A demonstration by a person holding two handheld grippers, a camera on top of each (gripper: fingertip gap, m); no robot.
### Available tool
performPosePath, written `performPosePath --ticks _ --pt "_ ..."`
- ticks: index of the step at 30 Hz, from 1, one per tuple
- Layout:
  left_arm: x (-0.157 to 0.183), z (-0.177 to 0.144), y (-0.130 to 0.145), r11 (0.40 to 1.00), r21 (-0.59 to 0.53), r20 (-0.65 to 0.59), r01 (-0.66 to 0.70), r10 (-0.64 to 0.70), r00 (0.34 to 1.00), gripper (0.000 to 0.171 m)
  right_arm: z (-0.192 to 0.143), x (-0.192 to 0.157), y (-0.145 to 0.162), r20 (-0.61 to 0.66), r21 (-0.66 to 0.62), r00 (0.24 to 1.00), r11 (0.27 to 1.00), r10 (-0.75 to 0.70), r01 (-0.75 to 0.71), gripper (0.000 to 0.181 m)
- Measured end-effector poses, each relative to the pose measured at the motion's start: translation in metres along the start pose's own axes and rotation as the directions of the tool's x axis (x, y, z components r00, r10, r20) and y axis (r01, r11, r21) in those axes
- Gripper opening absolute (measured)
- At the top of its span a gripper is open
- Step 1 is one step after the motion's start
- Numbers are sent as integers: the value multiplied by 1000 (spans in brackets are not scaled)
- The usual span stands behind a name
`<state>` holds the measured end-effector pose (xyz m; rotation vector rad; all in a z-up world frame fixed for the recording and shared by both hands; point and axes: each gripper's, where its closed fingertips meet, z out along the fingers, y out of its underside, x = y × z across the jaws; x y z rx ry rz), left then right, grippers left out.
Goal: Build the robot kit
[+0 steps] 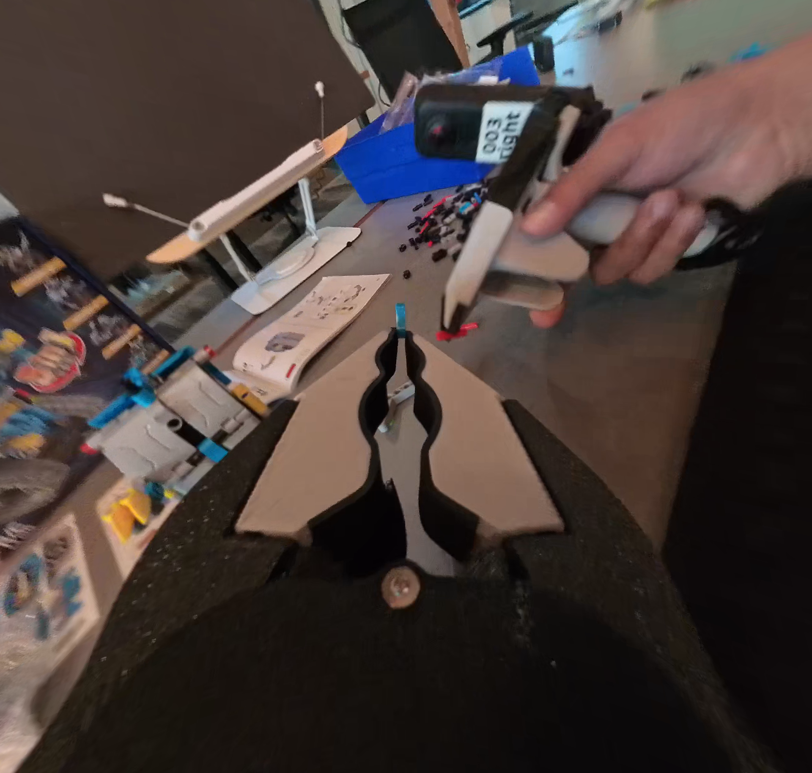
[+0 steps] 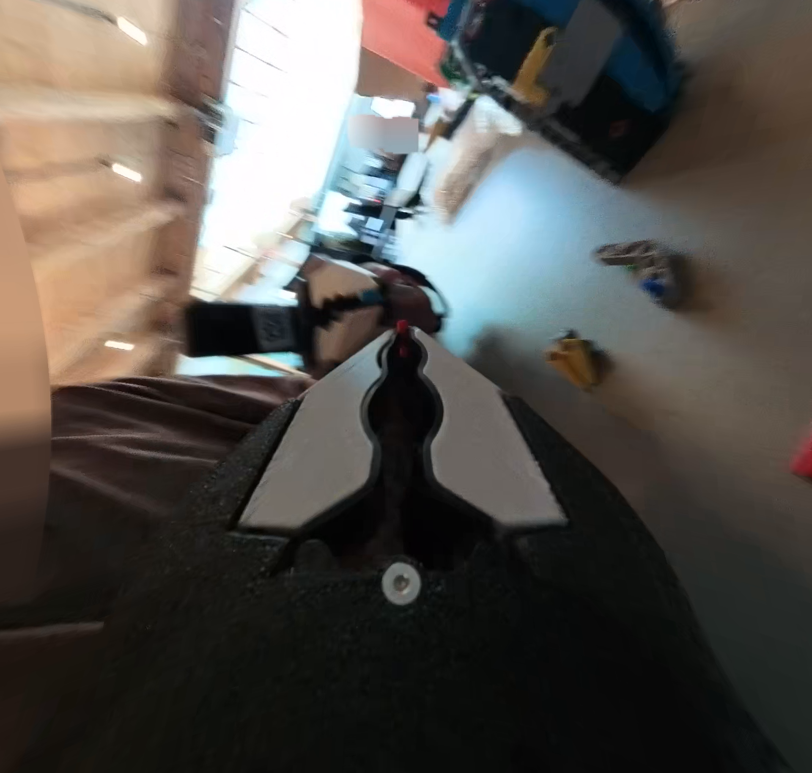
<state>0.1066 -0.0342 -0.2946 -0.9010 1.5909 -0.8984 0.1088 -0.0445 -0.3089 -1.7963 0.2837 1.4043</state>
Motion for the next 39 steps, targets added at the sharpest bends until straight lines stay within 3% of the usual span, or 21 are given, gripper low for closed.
performPosePath --ticks 1,2,3,4,5,8,11,13,15,18,20,24,26,28,30,37,39 --pt "-4 0 1 998 5 -8 64 -63 998 3 -3 14 1 -132 -43 984 993 -117 112 3" --pt "-7 -1 1 991 14 -21 134 -133 991 3 -9 32 5 -284 -133 920 961 -270 241 3" --pt "-10 -2 -1 978 28 -38 206 -205 978 3 -18 52 10 -411 -273 803 898 -432 344 3" --pt "-12 -4 -3 959 43 -65 280 -277 959 3 -25 64 16 -459 -406 692 824 -557 395 4" --pt "-13 -4 -5 934 57 -95 352 -346 933 3 -26 68 22 -454 -487 629 766 -632 419 4" --pt "-17 -9 -12 866 101 -165 490 -471 867 3 -28 80 26 -470 -581 513 690 -718 433 3" --pt "-14 -15 -22 788 123 -264 603 -560 785 3 -29 82 25 -470 -583 497 679 -730 446 7" --pt "-13 -18 -26 733 122 -319 669 -609 726 3 -29 79 20 -465 -591 453 648 -760 481 24" --pt "-12 -20 -27 689 105 -366 717 -644 672 3 -20 56 7 -441 -547 374 575 -816 609 26" --pt "-8 -21 -28 627 63 -436 776 -682 587 3 4 -7 -7 -401 -391 251 412 -881 823 34" --pt "-6 -20 -26 630 43 -447 776 -682 579 3 15 -38 -4 -357 -283 274 383 -893 879 31" --pt "9 -27 -35 723 80 -483 687 -575 661 3 12 -64 -6 -245 -81 524 555 -816 828 29" --pt "17 -30 -40 751 98 -503 653 -529 684 3 12 -72 1 -150 -47 612 623 -777 780 25" --pt "21 -31 -41 763 100 -514 638 -509 690 3 14 -72 6 -108 -49 637 644 -763 763 21" --pt "24 -32 -43 774 102 -527 625 -491 694 3 12 -70 4 -126 -39 637 645 -761 763 3" --pt "28 -31 -42 786 97 -528 610 -479 701 3 10 -64 5 -135 -70 654 665 -745 743 11" --pt "28 -31 -42 785 94 -527 612 -482 699 3 12 -64 8 -113 -75 657 666 -745 742 5"
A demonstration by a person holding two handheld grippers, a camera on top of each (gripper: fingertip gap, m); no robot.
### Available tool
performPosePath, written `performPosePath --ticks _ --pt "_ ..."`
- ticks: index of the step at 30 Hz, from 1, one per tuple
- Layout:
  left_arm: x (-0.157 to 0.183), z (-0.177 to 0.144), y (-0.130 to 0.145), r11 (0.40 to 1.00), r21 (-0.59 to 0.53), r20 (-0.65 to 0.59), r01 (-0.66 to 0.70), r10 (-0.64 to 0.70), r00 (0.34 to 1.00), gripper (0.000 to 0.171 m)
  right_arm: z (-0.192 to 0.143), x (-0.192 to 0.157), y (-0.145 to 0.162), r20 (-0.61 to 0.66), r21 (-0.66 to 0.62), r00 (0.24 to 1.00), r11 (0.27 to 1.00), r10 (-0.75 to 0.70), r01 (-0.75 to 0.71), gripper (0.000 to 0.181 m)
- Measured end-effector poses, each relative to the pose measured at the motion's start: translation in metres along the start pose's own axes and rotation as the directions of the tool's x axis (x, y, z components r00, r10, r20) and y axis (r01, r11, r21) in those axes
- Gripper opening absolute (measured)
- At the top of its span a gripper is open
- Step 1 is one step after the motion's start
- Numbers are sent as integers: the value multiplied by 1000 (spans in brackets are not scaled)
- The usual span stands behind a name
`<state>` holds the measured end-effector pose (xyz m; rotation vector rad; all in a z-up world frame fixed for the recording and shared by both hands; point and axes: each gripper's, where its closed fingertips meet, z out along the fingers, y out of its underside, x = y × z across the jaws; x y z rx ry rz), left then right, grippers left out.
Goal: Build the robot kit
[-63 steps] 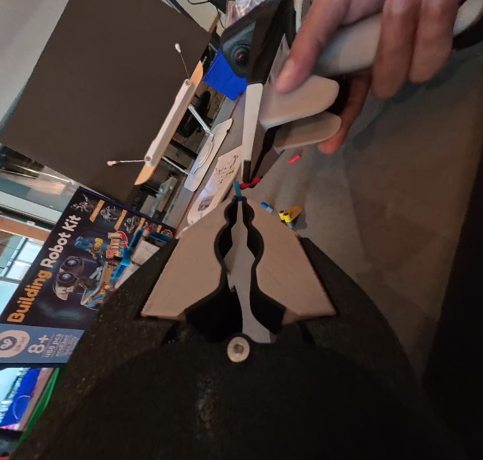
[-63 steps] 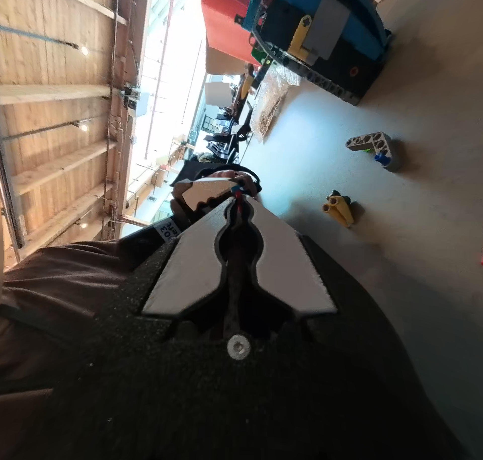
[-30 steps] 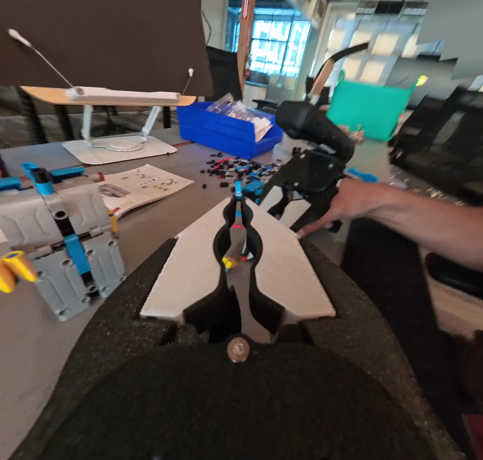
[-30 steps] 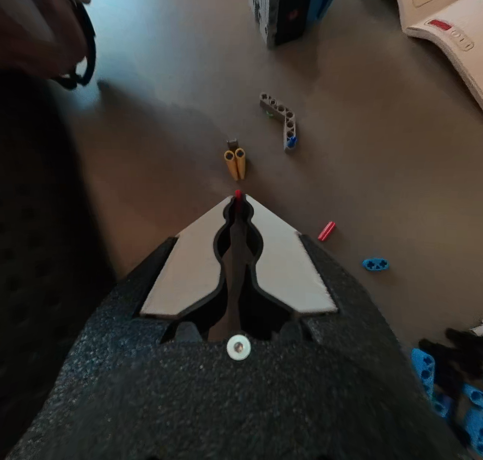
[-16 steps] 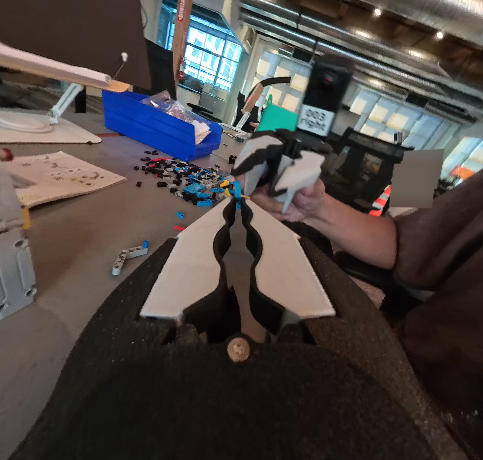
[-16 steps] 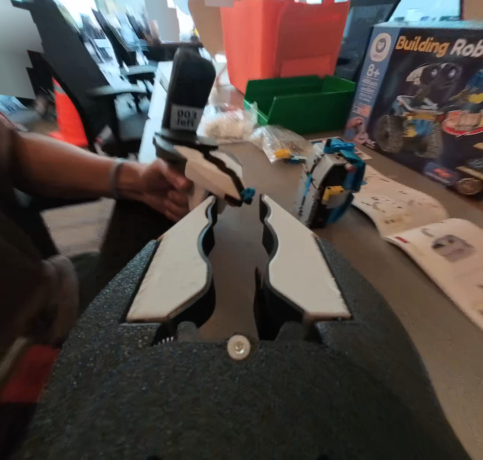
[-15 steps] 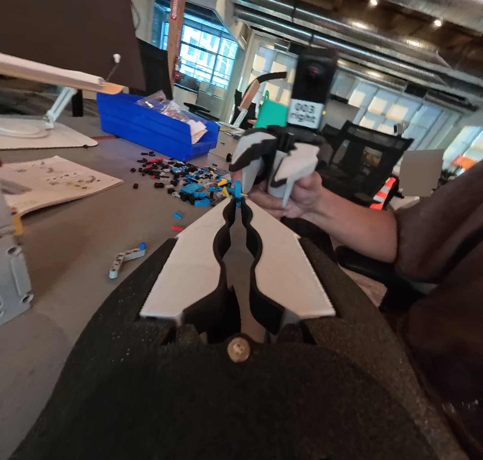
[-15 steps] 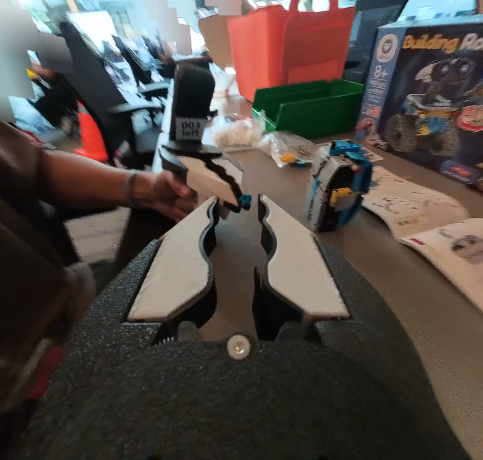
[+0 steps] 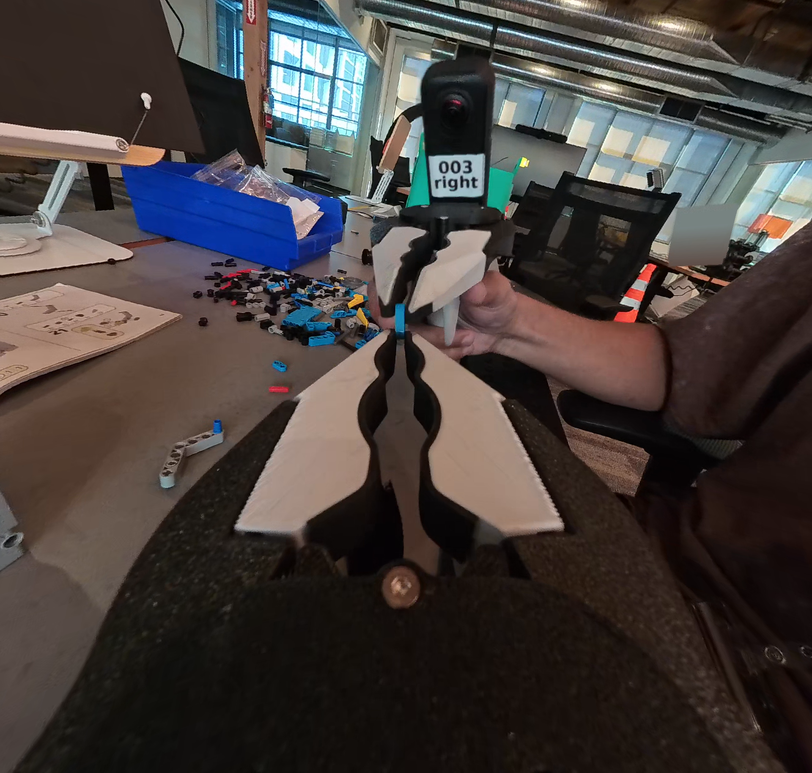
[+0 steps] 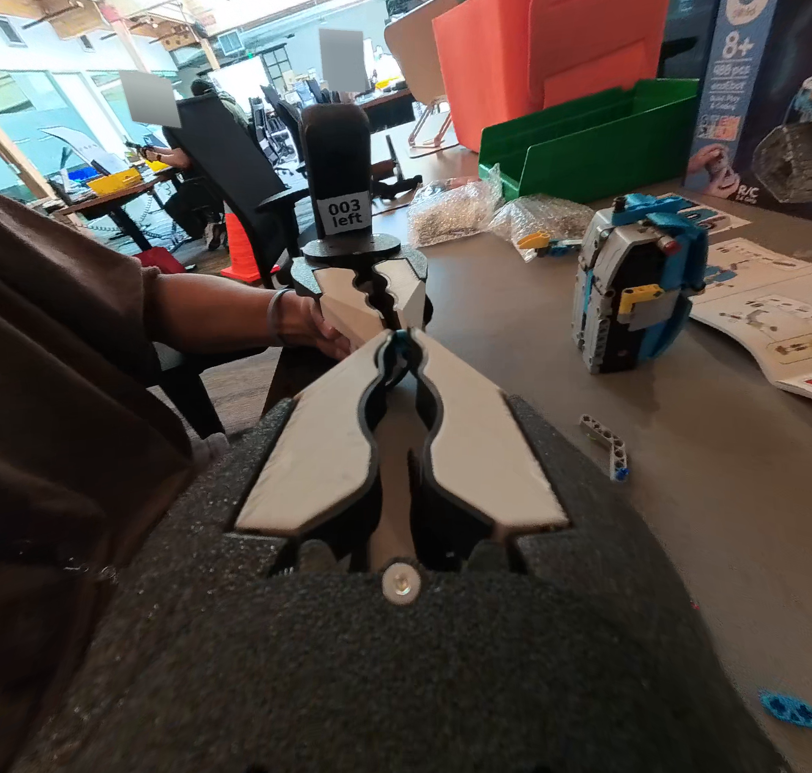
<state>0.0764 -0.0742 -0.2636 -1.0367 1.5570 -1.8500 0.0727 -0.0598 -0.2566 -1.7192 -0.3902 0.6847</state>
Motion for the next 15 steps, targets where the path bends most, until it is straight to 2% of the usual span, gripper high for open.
performPosePath --ticks 2,4,7,8,10,12,14,15 --pt "-1 0 -1 1000 8 1 13 -13 1000 4 0 1 -1 -6 6 1000 1000 -14 14 4" --pt "-5 -1 -6 998 46 19 33 -34 999 6 -1 4 -6 3 44 999 998 43 -43 3" --pt "-9 -3 -23 983 174 46 56 -65 997 38 -3 14 -17 34 173 981 966 190 -193 3" --pt "-7 -5 -31 970 233 35 62 -72 997 39 -2 17 -20 53 224 971 945 233 -239 3" --pt "-5 -11 -48 935 343 16 87 -98 995 39 -2 15 -33 154 342 938 873 312 -347 2" --pt "-12 -16 -56 907 401 29 127 -151 988 38 -4 13 -47 259 458 899 775 353 -436 2" --pt "-20 -20 -59 898 428 75 108 -154 985 28 -4 16 -54 339 512 856 687 389 -515 1" --pt "-23 -22 -60 899 430 101 80 -136 986 22 1 18 -52 345 510 848 678 403 -530 1"
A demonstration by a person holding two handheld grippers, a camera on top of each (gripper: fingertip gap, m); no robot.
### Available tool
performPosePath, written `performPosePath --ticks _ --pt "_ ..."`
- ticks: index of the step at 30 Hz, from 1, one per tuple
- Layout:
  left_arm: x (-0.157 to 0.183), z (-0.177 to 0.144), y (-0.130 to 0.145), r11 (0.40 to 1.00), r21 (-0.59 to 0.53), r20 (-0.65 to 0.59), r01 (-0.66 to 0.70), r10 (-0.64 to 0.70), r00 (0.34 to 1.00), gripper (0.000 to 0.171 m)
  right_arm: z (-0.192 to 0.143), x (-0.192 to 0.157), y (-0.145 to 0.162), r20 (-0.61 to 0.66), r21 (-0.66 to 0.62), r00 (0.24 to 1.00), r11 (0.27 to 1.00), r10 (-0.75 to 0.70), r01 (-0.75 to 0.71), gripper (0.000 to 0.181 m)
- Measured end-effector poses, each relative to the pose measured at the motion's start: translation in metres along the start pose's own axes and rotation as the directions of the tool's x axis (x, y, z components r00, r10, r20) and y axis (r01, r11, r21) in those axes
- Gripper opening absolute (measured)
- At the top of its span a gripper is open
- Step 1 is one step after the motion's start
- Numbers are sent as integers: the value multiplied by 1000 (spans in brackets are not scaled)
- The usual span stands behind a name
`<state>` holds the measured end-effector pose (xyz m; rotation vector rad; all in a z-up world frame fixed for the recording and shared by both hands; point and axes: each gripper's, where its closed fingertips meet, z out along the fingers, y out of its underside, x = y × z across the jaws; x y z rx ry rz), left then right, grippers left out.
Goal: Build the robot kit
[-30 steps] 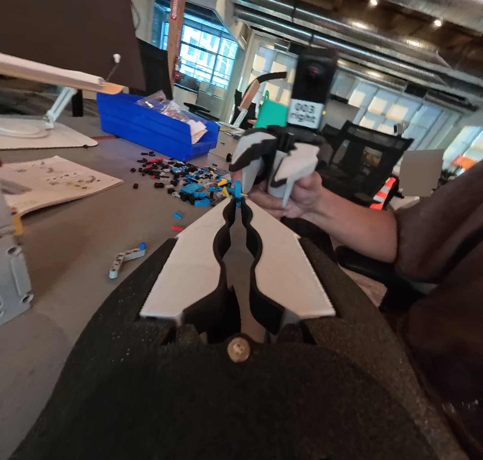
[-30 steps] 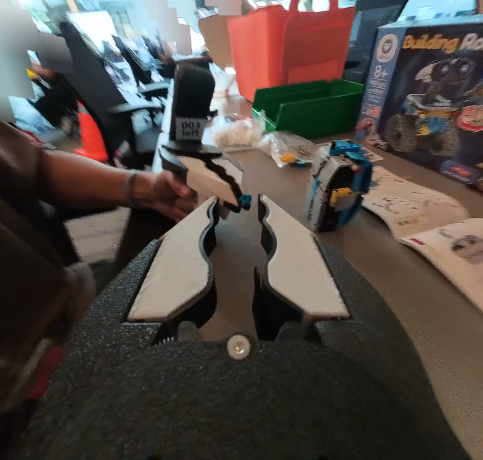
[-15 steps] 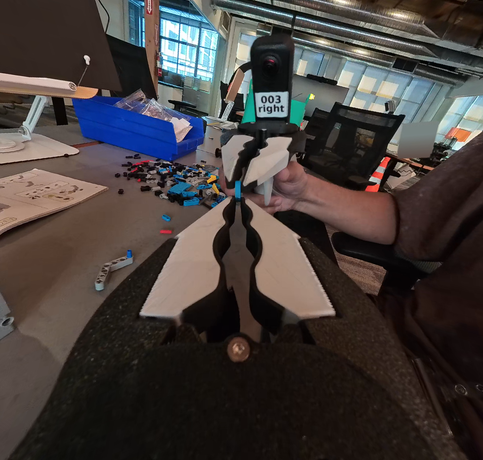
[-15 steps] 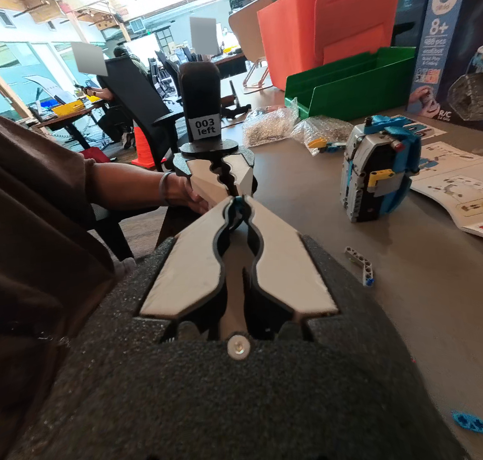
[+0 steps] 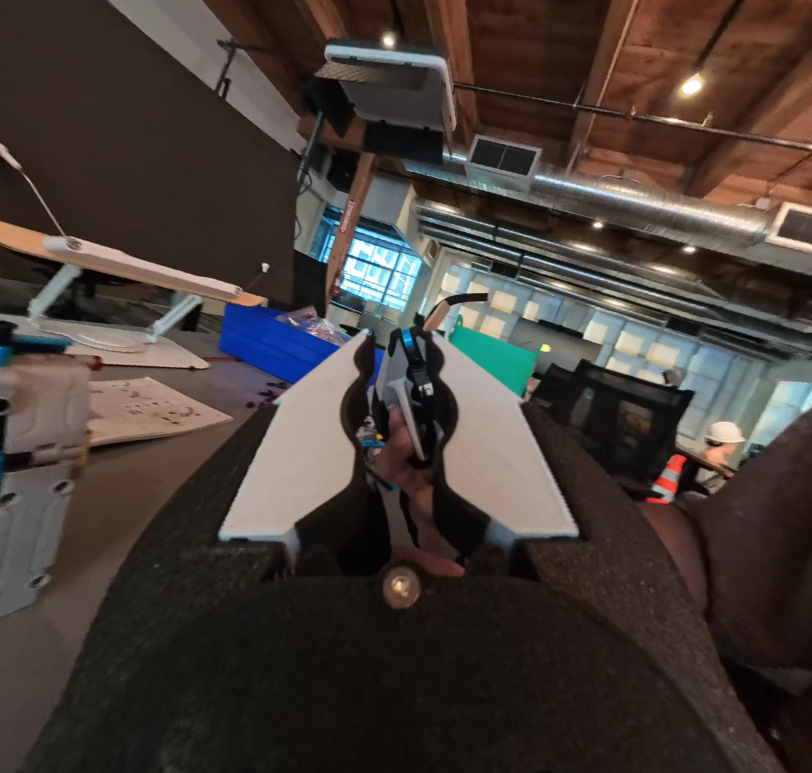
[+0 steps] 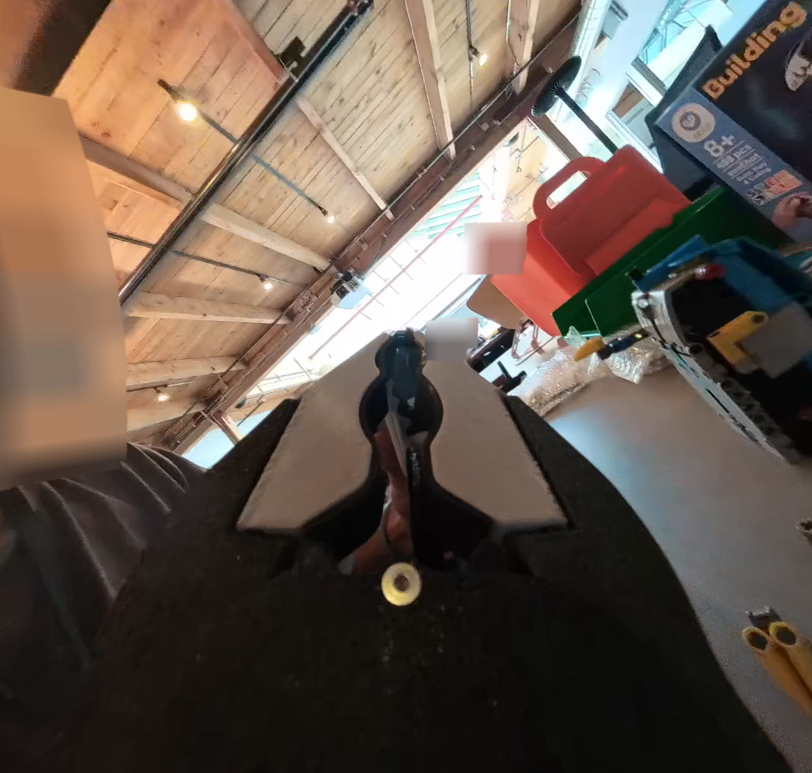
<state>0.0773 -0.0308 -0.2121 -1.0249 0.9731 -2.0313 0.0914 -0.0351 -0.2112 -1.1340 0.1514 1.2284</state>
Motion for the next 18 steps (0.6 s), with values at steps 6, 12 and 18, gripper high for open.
performPosePath --ticks 6,12,18 --pt "5 -1 -1 1000 -10 -37 28 -29 999 15 11 3 9 8 -6 1000 1000 -6 6 1" --pt "4 1 4 999 -33 -27 14 -15 1000 4 13 1 10 22 -2 1000 1000 1 -1 2" --pt "-1 -1 5 998 -44 -4 45 -45 999 3 14 6 12 4 -22 1000 1000 -7 7 2"
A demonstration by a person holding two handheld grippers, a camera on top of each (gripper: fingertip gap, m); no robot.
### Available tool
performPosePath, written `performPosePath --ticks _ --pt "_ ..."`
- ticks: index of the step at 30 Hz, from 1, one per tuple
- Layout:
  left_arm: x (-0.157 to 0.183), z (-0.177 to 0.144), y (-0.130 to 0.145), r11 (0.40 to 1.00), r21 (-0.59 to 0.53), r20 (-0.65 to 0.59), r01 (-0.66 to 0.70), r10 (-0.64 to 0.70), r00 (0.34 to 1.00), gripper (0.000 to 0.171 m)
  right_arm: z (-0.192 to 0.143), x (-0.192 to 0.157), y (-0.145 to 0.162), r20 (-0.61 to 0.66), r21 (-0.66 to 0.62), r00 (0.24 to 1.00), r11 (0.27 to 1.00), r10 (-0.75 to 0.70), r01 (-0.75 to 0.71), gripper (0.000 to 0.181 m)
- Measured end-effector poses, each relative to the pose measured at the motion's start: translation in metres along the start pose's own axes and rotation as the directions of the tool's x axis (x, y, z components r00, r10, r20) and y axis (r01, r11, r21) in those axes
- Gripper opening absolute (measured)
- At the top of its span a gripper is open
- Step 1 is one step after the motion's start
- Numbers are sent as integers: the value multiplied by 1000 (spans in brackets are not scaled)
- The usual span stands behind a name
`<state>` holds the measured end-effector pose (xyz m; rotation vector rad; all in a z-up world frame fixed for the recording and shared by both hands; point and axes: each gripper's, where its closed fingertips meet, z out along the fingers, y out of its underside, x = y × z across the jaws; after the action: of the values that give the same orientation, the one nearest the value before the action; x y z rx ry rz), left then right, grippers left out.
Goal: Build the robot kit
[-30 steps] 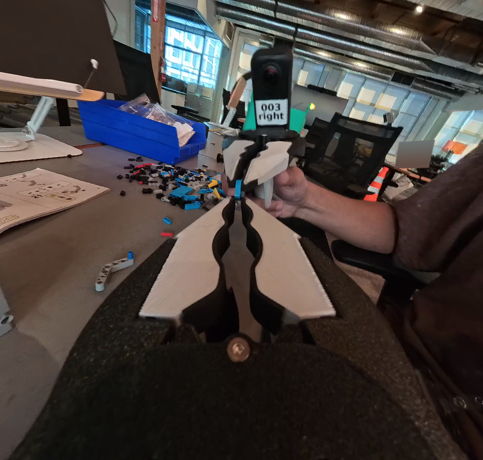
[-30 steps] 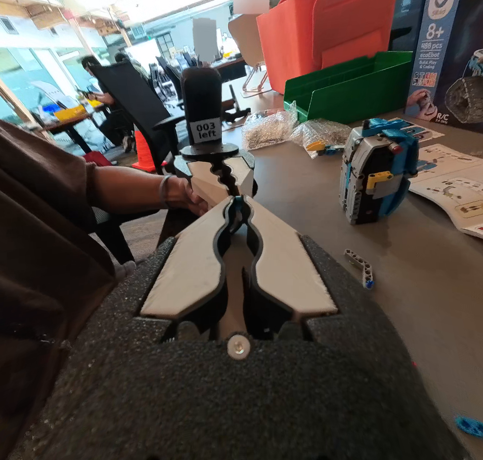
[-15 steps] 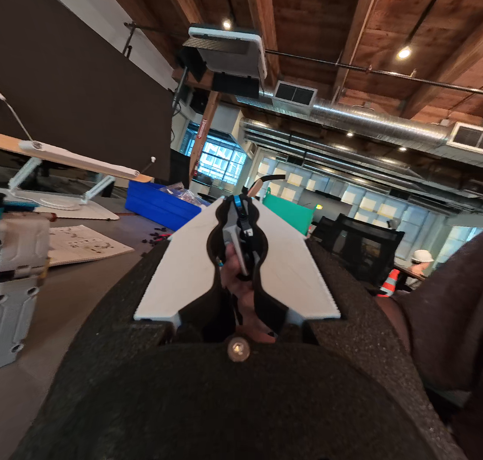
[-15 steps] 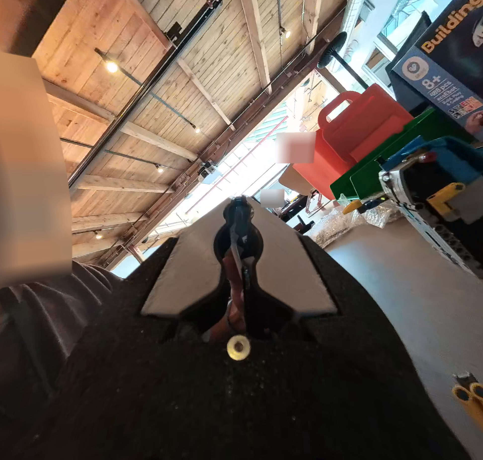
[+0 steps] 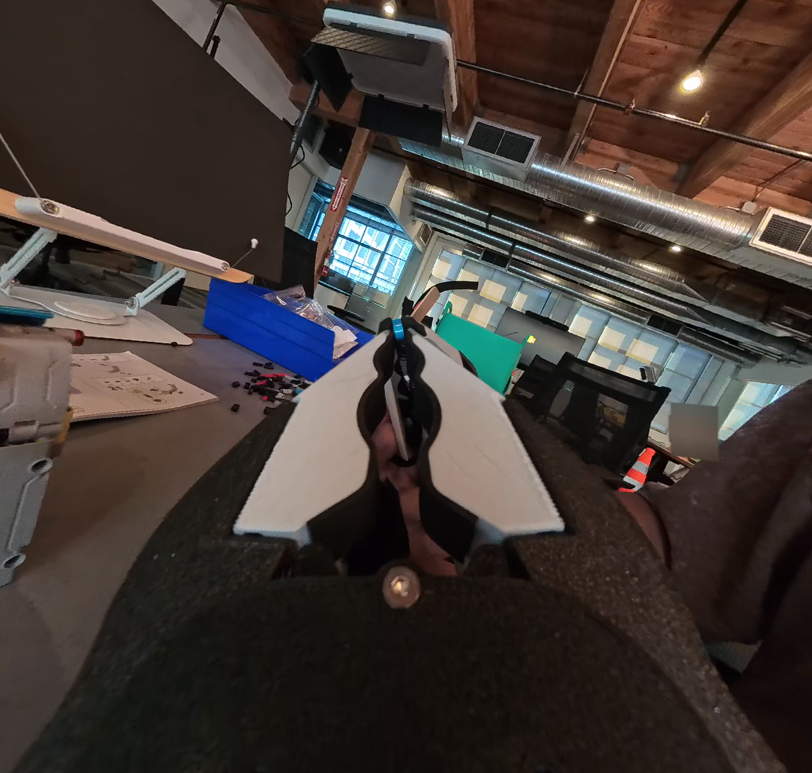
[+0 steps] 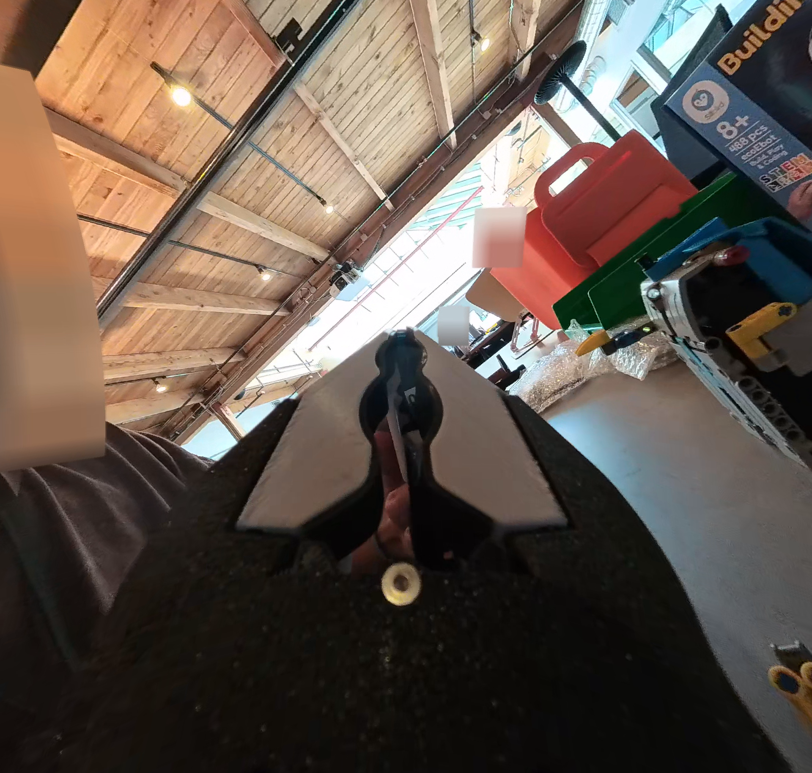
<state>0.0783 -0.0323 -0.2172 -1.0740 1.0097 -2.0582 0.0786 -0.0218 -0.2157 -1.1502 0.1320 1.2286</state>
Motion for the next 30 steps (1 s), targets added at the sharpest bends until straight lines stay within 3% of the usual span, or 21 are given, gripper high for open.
performPosePath --ticks 5,11,16,20,21,23,24,27,30 --pt "-2 0 1 997 -7 -7 82 -82 997 4 -1 2 0 -11 7 1000 1000 -8 8 1" --pt "-5 0 1 999 -9 18 39 -39 999 3 -1 4 0 -27 10 999 1000 -17 17 2" --pt "-13 -4 6 990 -49 19 131 -130 991 3 -2 13 4 -91 -30 994 998 -53 50 3" --pt "-28 -10 9 988 -93 78 123 -116 990 3 -23 21 -13 -184 -175 950 960 -252 221 13" --pt "-35 -13 10 987 -112 105 115 -104 989 3 -37 28 -15 -215 -286 907 911 -363 297 17" --pt "-48 -19 14 982 -175 163 65 -37 986 3 -77 59 -3 -252 -606 733 694 -632 390 16" --pt "-55 -21 19 975 -220 191 30 13 982 3 -95 71 6 -239 -713 675 598 -698 366 17" --pt "-64 -22 31 948 -317 216 -19 91 972 3 -119 92 38 -221 -843 654 479 -723 244 22" --pt "-61 -20 37 941 -339 203 -16 89 975 3 -134 107 53 -167 -921 612 343 -773 182 19"
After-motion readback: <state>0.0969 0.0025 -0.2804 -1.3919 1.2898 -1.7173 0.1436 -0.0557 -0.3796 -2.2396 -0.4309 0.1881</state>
